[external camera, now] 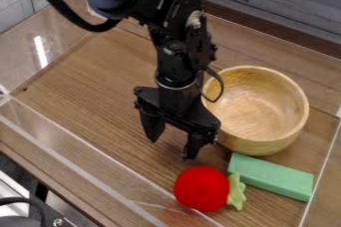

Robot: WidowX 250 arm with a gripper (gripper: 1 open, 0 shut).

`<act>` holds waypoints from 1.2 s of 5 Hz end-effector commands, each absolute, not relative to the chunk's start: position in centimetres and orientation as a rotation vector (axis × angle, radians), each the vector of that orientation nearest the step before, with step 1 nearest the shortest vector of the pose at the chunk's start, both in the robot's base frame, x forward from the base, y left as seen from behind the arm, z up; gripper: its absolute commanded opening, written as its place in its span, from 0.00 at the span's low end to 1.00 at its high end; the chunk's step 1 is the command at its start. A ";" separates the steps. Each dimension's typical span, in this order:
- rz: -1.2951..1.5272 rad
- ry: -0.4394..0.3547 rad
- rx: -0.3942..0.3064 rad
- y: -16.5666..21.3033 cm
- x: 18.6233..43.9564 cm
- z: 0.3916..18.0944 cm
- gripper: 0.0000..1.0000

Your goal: Move the red object to the right side of the table

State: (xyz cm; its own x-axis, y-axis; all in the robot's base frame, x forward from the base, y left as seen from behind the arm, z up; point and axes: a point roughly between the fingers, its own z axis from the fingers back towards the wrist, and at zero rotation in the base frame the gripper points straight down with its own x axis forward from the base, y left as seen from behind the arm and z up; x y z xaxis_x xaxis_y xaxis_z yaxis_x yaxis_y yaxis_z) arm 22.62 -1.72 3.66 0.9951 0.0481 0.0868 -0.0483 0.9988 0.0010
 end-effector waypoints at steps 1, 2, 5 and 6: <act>0.050 -0.141 -0.008 -1.7 22.8 5.6 1.00; 0.057 -0.162 -0.017 -1.3 22.6 7.0 1.00; 0.290 -0.233 -0.033 2.2 25.2 9.4 1.00; 0.308 -0.253 -0.044 3.0 25.8 8.2 1.00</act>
State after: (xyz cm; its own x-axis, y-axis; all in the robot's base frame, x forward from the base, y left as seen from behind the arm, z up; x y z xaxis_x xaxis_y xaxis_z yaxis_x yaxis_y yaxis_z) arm 25.33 2.88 7.54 0.9280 0.3081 0.2095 -0.2984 0.9513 -0.0773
